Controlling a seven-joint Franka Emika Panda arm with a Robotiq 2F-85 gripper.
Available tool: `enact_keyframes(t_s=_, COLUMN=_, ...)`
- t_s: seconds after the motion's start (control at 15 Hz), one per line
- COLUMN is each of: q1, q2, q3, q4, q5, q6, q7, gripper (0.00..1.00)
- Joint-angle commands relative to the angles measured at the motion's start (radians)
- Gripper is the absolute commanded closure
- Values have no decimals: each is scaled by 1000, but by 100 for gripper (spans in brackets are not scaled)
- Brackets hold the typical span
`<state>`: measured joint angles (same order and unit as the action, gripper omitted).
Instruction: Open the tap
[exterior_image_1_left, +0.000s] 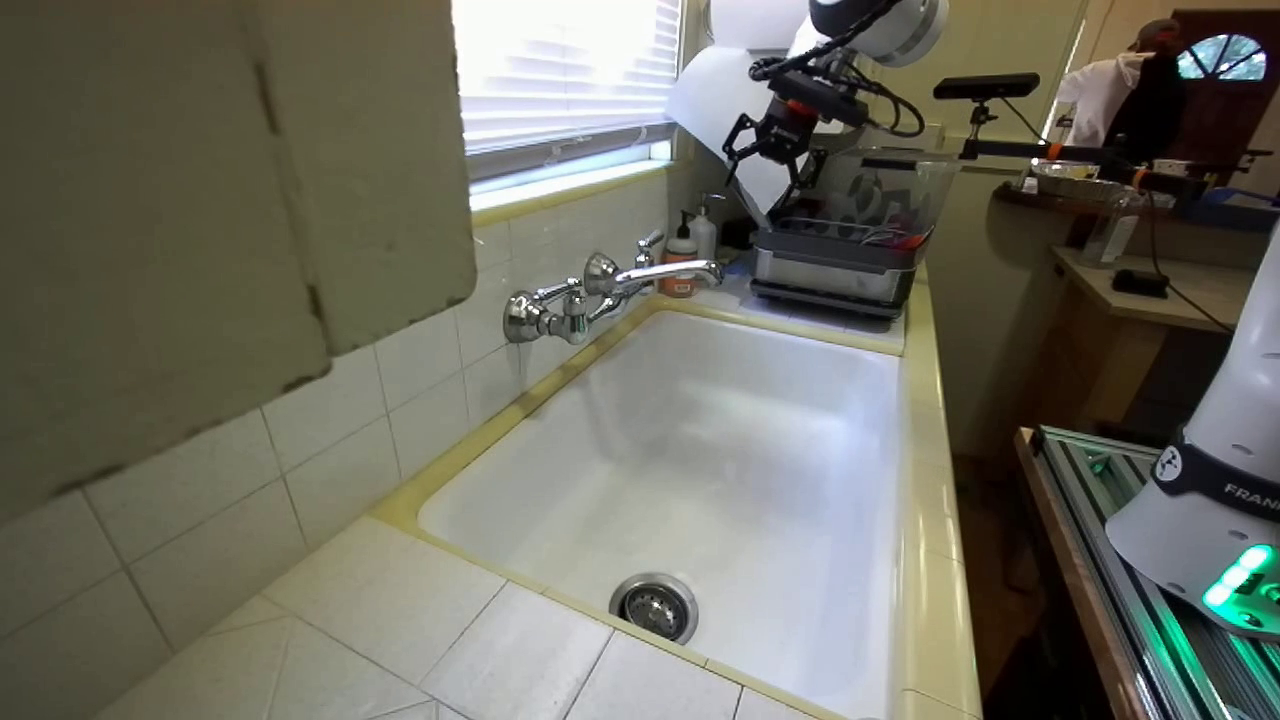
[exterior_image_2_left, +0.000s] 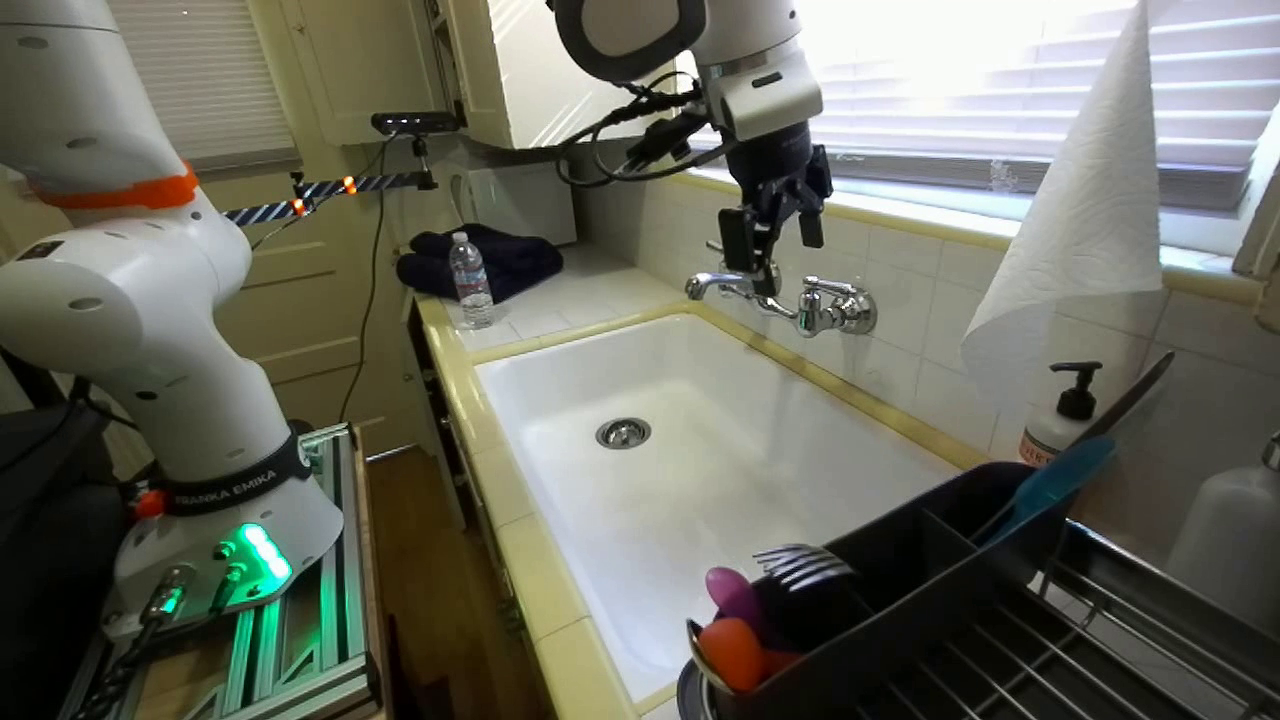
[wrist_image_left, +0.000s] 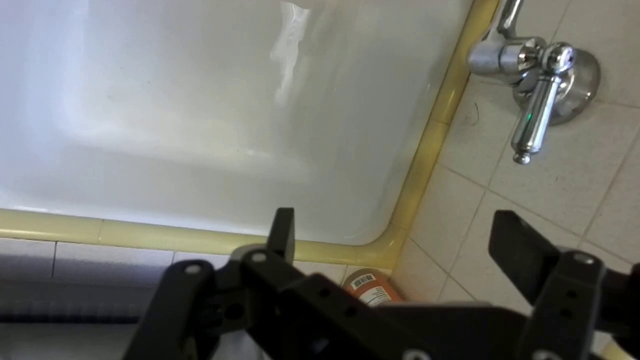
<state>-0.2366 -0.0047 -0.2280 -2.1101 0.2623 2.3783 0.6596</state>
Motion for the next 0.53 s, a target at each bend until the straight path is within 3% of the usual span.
enact_keyframes(t_s=0.0, q1=10, q2=88, q3=6, q4=63, q5=53, q6=32, q7=43, gripper=0)
enact_keyframes(t_s=0.47, q1=13, q2=210, q3=21, q4=194, q5=116, q6=-29, q7=19, gripper=0)
